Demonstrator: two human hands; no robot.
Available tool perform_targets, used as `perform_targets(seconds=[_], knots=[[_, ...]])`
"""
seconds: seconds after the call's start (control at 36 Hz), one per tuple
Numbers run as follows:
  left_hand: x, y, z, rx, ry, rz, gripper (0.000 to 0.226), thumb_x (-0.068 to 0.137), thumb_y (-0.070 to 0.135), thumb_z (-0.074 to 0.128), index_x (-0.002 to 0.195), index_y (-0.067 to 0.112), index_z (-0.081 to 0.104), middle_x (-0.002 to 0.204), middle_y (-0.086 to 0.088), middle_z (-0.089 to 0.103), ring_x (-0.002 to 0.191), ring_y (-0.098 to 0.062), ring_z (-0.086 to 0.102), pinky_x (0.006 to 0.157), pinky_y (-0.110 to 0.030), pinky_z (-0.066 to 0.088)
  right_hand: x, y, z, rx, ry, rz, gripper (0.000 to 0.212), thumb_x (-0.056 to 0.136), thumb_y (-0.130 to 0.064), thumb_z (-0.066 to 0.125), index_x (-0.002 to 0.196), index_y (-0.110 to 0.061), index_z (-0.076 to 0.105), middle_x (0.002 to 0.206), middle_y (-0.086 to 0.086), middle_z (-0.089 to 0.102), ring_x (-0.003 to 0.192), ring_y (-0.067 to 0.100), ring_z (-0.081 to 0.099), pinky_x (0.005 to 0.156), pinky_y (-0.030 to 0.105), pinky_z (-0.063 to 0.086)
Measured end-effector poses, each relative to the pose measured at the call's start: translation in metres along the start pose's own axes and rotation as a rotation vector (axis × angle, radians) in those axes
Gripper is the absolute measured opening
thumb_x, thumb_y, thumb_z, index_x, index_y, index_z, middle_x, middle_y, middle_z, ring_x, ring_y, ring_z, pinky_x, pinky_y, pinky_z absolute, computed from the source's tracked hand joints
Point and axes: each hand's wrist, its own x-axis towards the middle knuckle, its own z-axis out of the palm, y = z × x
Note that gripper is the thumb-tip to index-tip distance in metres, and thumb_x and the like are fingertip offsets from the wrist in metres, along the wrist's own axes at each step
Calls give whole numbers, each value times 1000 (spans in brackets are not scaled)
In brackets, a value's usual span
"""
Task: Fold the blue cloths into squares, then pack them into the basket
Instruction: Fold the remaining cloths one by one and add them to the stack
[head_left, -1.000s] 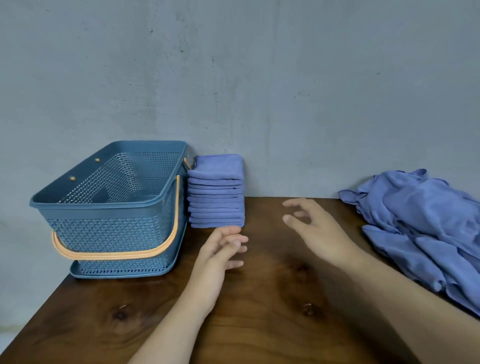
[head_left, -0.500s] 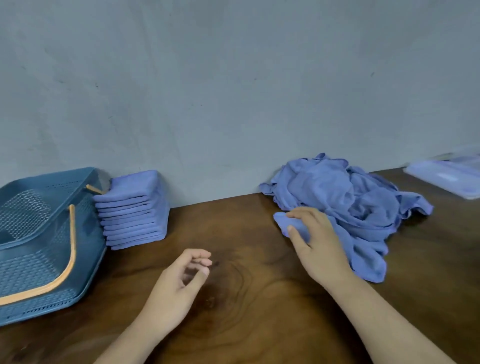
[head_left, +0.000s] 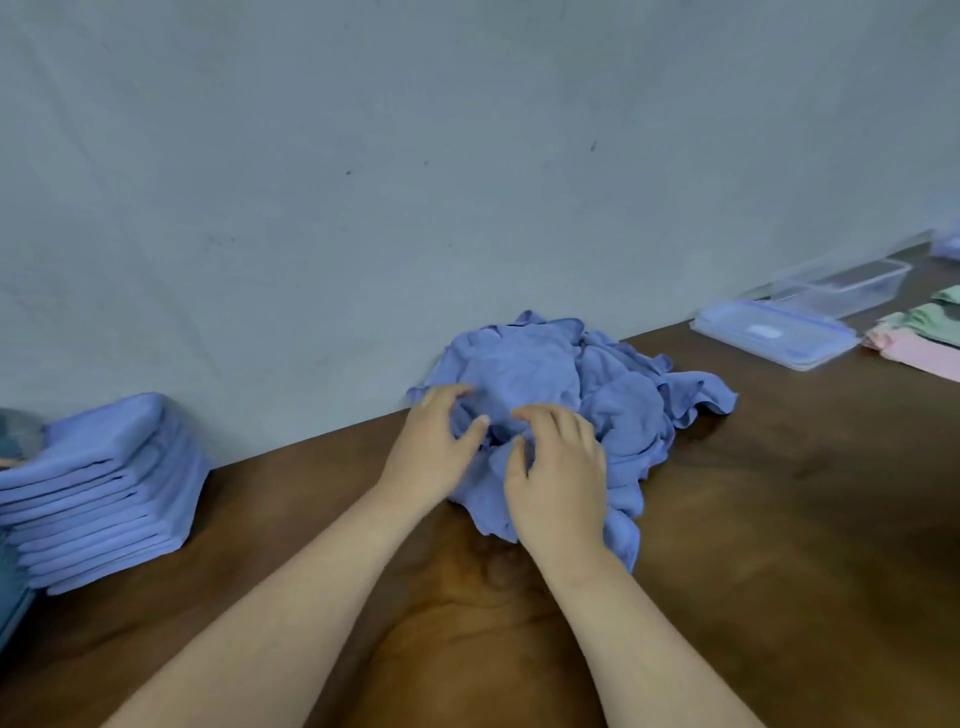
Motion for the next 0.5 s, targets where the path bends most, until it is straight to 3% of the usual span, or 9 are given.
perform_targets(seconds=[0.08,0.14,0.17,0.22,0.25,0.33,0.5], knots=[[52,12,13,122,-23,-79,77,95,66,59,158,24,41,161,1,41,149,-23,36,118,-47,40,-2,2,3,-42,-5,-29,29,99,-23,58,126,-30,63,129,-12,62,127,15,52,105,42,45],[73,17,19,194,-62,-130,71,95,65,62,151,24,48,155,1,47,148,-26,36,118,-51,38,-3,6,5,-58,-12,-22,29,99,-24,58,127,-31,63,129,-13,61,128,15,51,107,43,44],[80,17,20,214,-46,-126,55,95,60,64,138,25,58,144,2,55,141,-26,44,114,-51,41,-4,7,6,-57,-8,-14,29,98,-24,59,126,-31,63,129,-13,61,128,15,51,108,43,44],[87,17,17,214,41,-86,22,98,46,66,105,25,63,114,7,64,116,-24,59,102,-47,48,-4,6,7,-54,2,-7,29,98,-25,60,126,-30,64,129,-12,62,129,15,51,109,43,44],[89,16,13,168,87,-78,18,101,40,64,97,22,60,103,6,65,103,-24,62,94,-46,51,-4,6,7,-55,1,-13,28,98,-25,60,126,-30,64,129,-13,61,130,15,50,110,43,43],[87,23,-3,-54,229,-83,19,107,30,55,99,13,54,86,0,61,77,-19,58,68,-38,45,-1,9,2,-52,0,-43,29,97,-26,59,125,-31,63,130,-13,60,130,15,50,112,42,41],[43,24,-76,-262,560,-113,17,110,27,50,105,11,49,77,3,50,53,3,45,51,-13,36,-2,7,-3,-7,-6,-123,32,99,-26,63,130,-28,62,136,-10,57,132,17,50,114,42,41]])
